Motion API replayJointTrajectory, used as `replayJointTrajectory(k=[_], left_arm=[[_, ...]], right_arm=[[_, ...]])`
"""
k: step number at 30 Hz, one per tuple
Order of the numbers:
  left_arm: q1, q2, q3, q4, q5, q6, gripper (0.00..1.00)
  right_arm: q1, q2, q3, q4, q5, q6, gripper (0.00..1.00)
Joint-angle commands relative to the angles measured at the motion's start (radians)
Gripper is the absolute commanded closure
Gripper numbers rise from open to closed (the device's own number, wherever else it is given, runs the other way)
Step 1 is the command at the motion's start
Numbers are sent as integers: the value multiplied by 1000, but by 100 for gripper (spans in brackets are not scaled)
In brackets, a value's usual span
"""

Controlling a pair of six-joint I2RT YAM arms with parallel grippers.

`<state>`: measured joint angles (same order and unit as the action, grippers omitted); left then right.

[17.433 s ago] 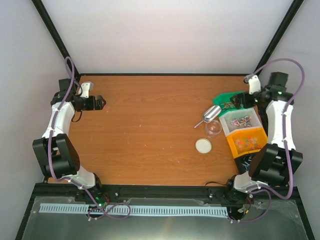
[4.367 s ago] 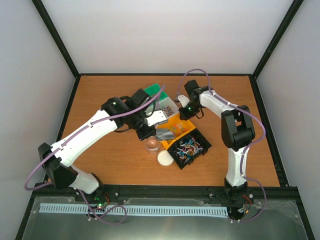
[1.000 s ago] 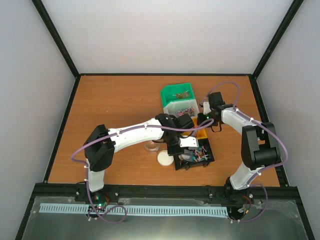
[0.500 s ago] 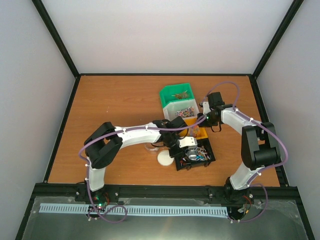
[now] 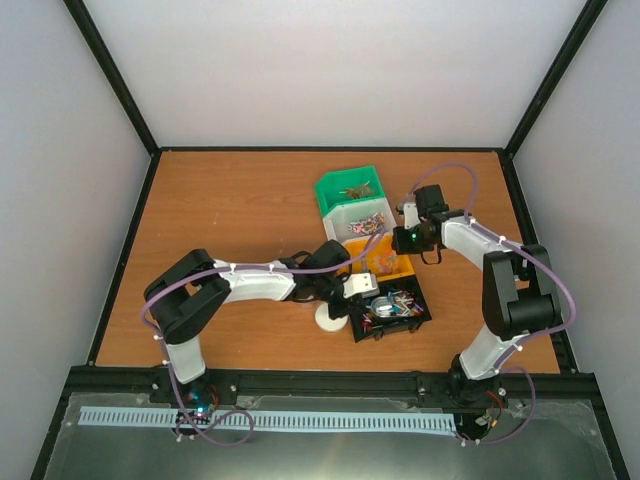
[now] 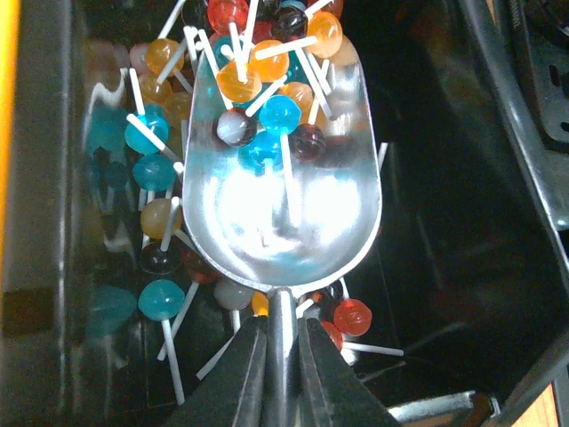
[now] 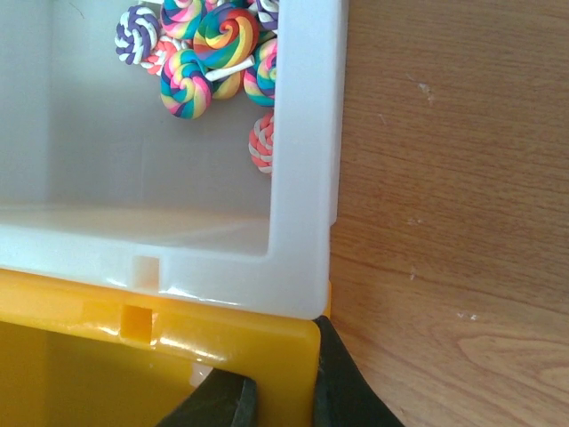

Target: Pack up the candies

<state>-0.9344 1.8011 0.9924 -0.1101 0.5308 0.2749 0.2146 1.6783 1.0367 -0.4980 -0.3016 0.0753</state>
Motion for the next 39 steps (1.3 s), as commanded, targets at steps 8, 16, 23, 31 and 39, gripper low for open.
replayJointTrajectory(k=[8,16,23,31,39], left_arm=[[25,-52,-139,242,33,-23,99],[93,-102,-230,303,92,-14,99],[112,-122,-265,366,132,-9,99],[115,-143,-234,321,159,-22,99],[119,-198,-191,170,234,20,99]], right_arm=[[15,-21,-8,72,-142,-34,97],[15,-9,-6,64,-134,-50,97],[16,5,-3,62,-131,-51,97],[14,21,2,62,-134,-49,97],[15,42,9,54,-124,-58,97]])
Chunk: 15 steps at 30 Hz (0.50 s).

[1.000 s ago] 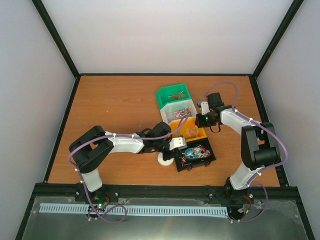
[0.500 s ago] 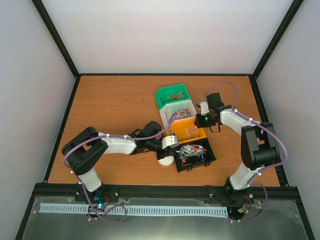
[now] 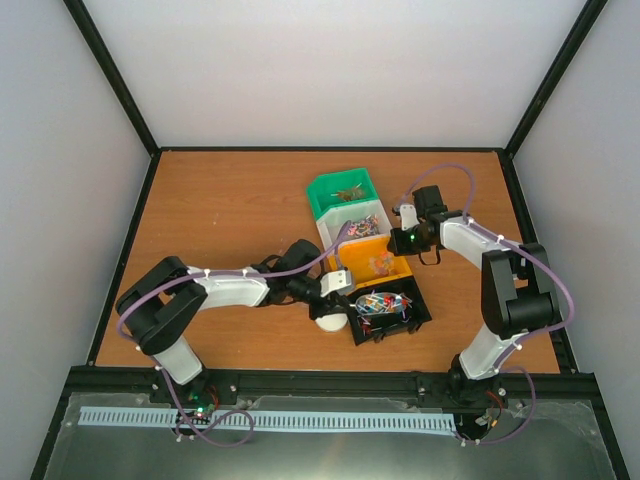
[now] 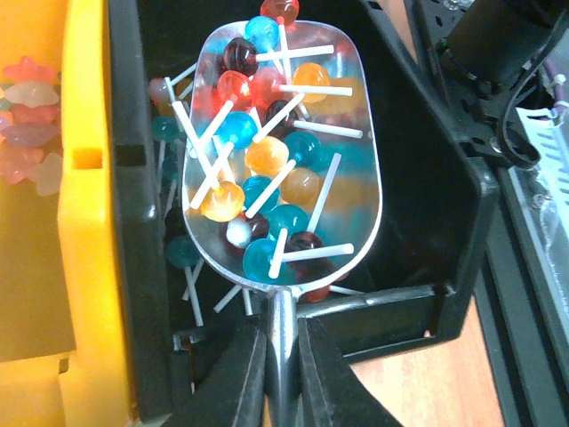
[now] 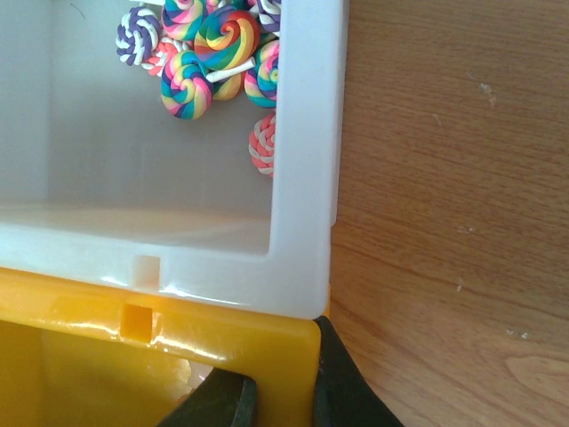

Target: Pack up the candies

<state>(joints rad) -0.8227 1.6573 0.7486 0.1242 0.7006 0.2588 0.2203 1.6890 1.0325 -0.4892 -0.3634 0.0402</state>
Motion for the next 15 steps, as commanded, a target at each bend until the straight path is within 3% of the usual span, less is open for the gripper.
replayJointTrajectory(k=[1,15], left_arm=[[7,-62,58,-82,66,38,99],[61,-165,119,-263,45,67,99]], right_arm=[[10,35,16,44,-58,-27,97],[9,87,40,32,-30,-38,97]])
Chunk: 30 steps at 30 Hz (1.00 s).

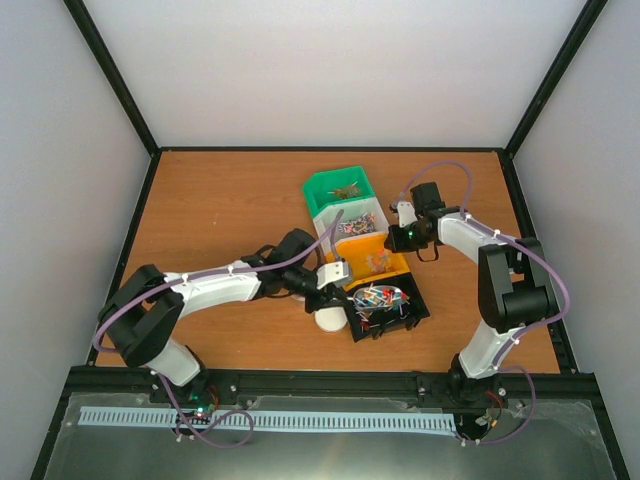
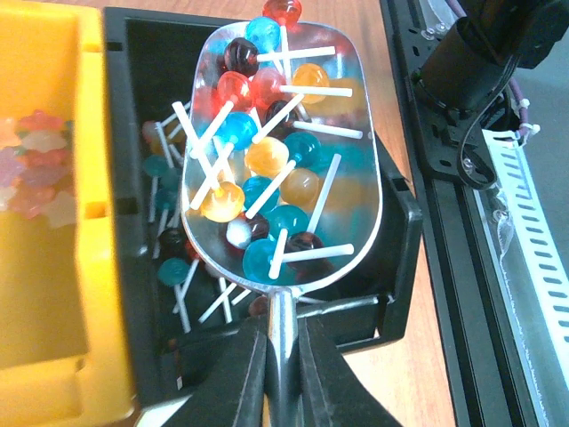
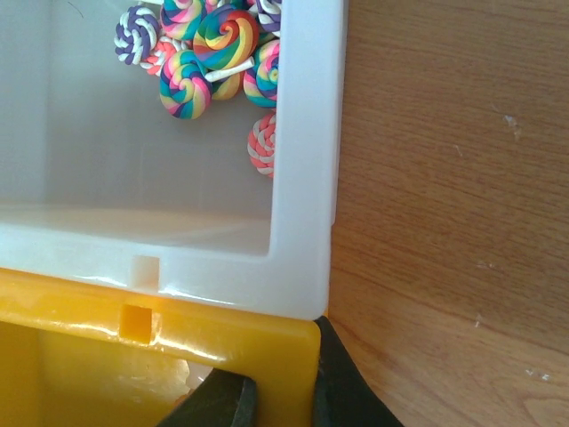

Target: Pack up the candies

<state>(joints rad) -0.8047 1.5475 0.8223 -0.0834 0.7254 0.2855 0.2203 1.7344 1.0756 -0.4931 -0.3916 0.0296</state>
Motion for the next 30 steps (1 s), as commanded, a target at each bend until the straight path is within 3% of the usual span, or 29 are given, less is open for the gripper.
replayJointTrajectory(k=[1,9,14,30], left_arm=[[54,-67,48,-72,22,44,99],[160,-175,15,-217,46,66,99],[220,-258,2,-384,29,147,99],[505,-557,-92,-709,84,413,99]], right_arm=[[10,42,-3,36,-3,-28,97],[10,46,2,31,9,-35,97],[10,42,-1,28,20,-42,97],[9,61,22,13,12,-46,97]])
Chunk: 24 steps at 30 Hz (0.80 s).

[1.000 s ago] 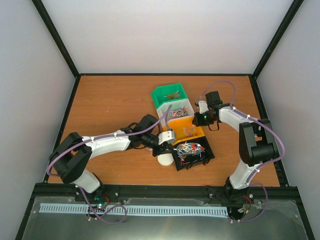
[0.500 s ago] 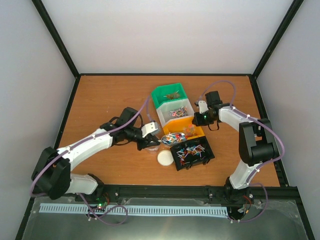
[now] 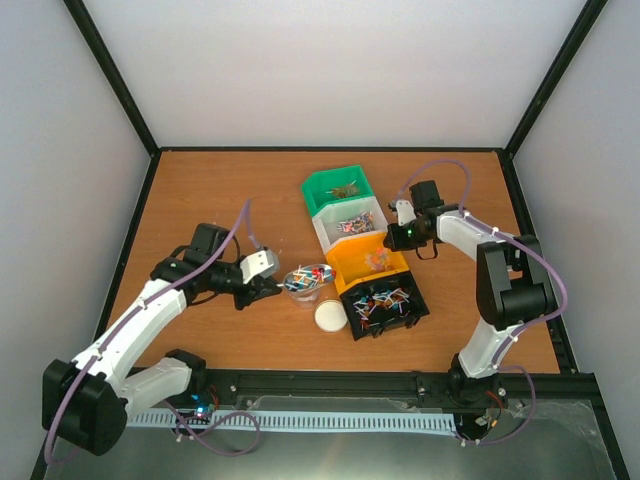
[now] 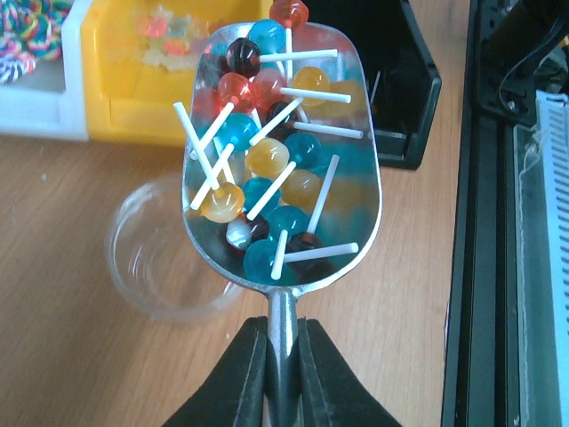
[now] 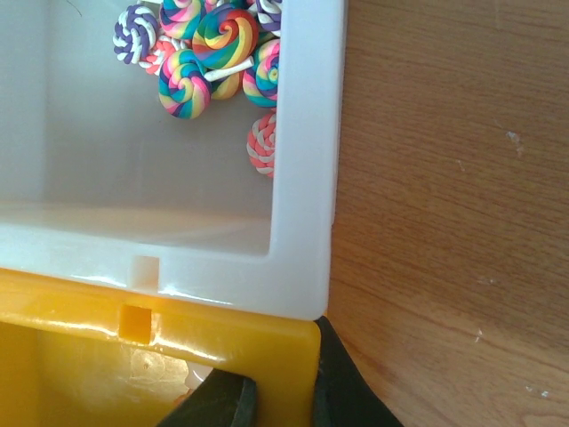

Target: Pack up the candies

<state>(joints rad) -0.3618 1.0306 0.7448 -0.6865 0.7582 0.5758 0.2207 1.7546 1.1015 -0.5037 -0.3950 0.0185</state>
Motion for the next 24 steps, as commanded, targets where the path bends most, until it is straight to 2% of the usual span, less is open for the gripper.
replayJointTrajectory(k=[1,7,14,24], left_arm=[[86,-45,-18,-133,61,151,99],[197,-53,-20,-245,49,309,99],[211,-43,-5,-280,-20,389,99],[211,20,11,-275,-84,373,99]], right_arm=[[8,38,-6,24,14,-36,97],[8,23,-21,28,7,-38,97],[9,28,-13,17,-10,-43,97],[9,8,-12,6,19,-51,97]])
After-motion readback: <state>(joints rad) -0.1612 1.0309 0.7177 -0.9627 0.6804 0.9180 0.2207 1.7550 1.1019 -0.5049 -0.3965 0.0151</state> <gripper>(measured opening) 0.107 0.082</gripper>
